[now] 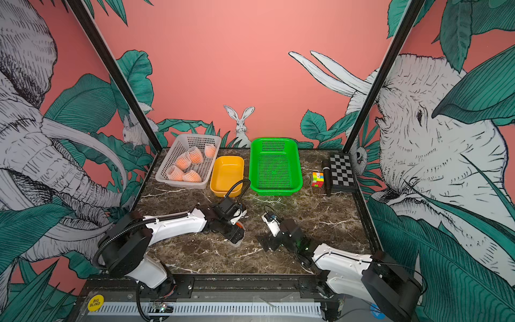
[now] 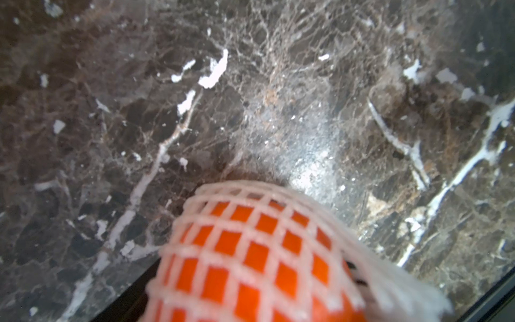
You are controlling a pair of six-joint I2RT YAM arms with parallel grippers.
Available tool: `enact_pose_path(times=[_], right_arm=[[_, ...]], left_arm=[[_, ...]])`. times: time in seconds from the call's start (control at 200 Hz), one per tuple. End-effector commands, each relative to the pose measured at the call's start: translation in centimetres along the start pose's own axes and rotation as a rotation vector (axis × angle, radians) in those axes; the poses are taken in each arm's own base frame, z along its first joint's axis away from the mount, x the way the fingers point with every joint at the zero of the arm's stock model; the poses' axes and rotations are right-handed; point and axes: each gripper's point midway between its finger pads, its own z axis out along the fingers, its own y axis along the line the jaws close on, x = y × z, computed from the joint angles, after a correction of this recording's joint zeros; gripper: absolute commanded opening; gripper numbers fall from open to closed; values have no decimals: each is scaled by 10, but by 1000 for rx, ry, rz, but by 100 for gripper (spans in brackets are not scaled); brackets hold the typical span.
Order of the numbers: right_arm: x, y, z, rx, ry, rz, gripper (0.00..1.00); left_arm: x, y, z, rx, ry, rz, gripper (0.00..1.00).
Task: Remove foam nets from oranges
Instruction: Place the orange at the center of the board.
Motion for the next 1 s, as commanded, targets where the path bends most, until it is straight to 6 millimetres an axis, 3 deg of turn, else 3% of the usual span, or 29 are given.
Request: enact_pose_path(times=[0.0, 0.23, 0.81, 0.995], right_arm=[[-10, 4, -2, -16, -48, -25, 99], [-13, 7, -6, -28, -59, -52, 99], [-23, 17, -13, -81, -97, -128, 99], [-24, 25, -15, -124, -102, -142, 99]], left_arm=[[0, -4, -12, 6, -26, 28, 90], [-2, -8, -18, 29, -36, 27, 97], [-1, -16, -30, 68, -38, 33, 98], [-3, -18, -43, 73, -84, 26, 98]])
